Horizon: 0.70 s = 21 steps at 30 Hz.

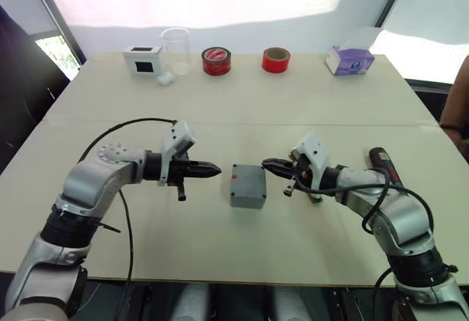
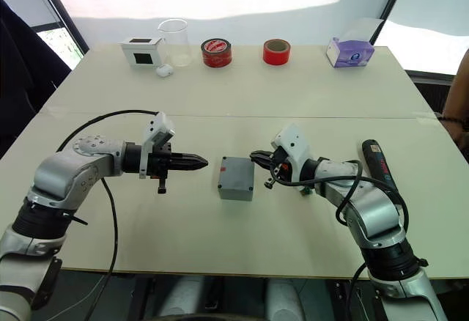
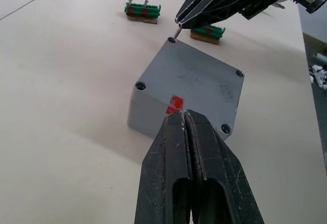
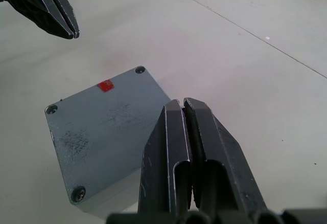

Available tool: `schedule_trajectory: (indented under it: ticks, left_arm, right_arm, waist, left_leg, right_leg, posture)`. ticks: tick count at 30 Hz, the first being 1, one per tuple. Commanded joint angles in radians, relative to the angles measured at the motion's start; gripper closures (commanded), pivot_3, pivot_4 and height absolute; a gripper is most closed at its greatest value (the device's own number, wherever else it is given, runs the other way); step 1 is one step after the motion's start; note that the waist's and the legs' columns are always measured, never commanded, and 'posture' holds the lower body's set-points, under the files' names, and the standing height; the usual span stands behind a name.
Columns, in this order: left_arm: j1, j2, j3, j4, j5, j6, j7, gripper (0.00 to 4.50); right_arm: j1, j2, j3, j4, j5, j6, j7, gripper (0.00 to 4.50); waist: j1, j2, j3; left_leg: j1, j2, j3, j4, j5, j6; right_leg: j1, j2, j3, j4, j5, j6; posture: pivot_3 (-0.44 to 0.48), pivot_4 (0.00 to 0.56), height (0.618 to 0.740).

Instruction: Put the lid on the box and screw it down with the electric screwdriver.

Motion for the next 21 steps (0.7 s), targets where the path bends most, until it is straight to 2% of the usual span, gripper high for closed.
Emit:
schedule_trajectory:
  ticks: [1, 21]
  left_arm:
    - [-0.002, 0.0, 0.014, -0.028, -0.005, -0.009, 0.001, 4.5]
    - [0.002, 0.002, 0.017, -0.03, -0.004, -0.008, 0.007, 4.5]
  right_arm:
    - [-0.017, 0.007, -0.017, -0.037, 0.013, -0.006, -0.002, 4.48]
    - [-0.009, 0.015, 0.029, 0.024, -0.057, -0.042, 0.004, 4.48]
  waist:
    - [0.0, 0.0, 0.0]
    - [0.0, 0.0, 0.0]
  left_leg:
    - [0.0, 0.0, 0.0, 0.0, 0.0, 0.0]
    - [0.0, 0.0, 0.0, 0.0, 0.0, 0.0]
  right_leg:
    - [0.0, 0.0, 0.0, 0.0, 0.0, 0.0]
    - [0.0, 0.0, 0.0, 0.0, 0.0, 0.0]
  posture:
    - [0.0, 0.15, 0.74]
    - [0.0, 0.15, 0.74]
